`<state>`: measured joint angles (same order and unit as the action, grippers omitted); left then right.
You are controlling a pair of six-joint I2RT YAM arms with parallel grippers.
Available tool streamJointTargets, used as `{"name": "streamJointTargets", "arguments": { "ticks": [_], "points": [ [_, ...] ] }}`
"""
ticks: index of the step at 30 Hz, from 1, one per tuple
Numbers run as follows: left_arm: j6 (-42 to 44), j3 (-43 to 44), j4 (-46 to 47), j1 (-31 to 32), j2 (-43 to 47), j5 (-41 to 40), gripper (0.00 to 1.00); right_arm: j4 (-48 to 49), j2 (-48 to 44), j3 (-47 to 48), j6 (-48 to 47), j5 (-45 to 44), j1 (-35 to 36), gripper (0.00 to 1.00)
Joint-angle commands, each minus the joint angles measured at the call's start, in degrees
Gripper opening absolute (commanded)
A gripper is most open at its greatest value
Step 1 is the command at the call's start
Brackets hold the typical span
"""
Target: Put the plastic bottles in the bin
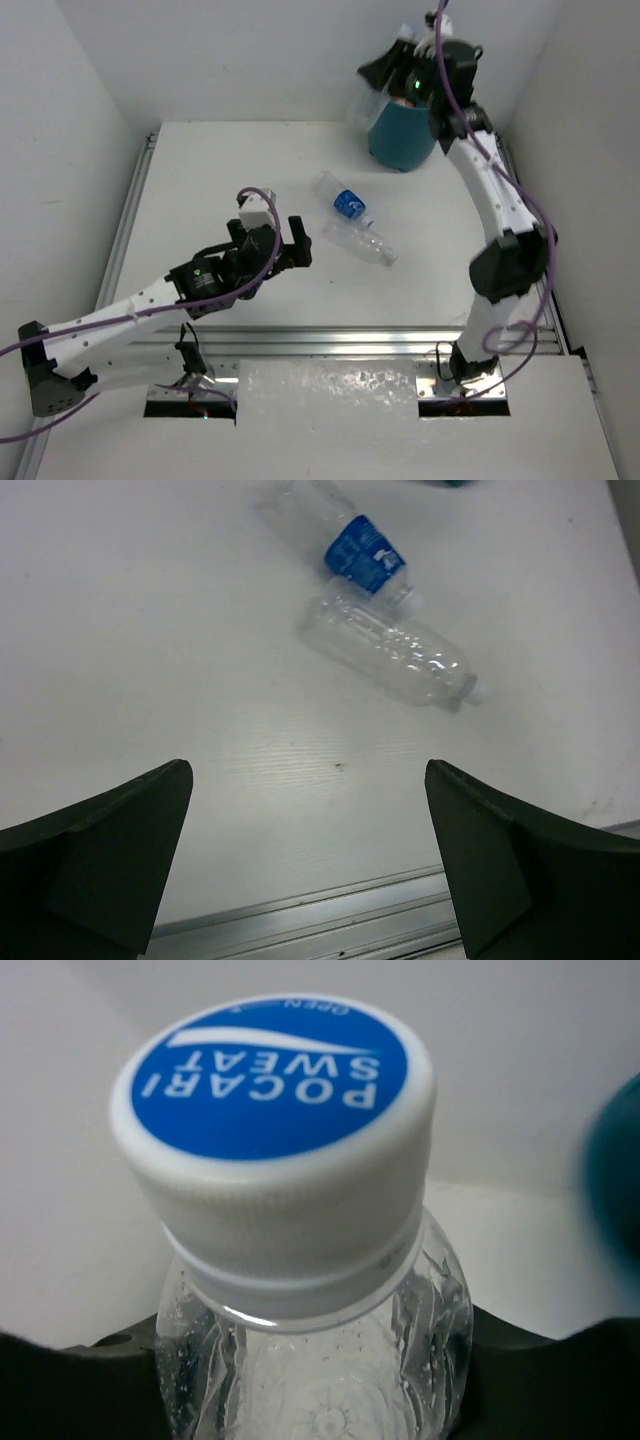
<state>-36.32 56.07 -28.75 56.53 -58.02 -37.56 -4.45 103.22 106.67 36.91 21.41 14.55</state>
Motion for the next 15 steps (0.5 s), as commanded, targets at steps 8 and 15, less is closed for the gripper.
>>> {"name": "streamJointTargets", "arguments": {
  "ticks": [8,15],
  "points": [
    [2.83,-4.92,-3.85,-3.18,3.53,-3.13,1.0,15.06,22.36,25.94,-23.96,-31.75,-6.55,0.0],
    [3.88,-3.17,-4.73,-3.27,-2.27,1.26,1.0,20.72,26.16,25.25,-27.94,-31.7,-9.71,0.99]
  ]
}}
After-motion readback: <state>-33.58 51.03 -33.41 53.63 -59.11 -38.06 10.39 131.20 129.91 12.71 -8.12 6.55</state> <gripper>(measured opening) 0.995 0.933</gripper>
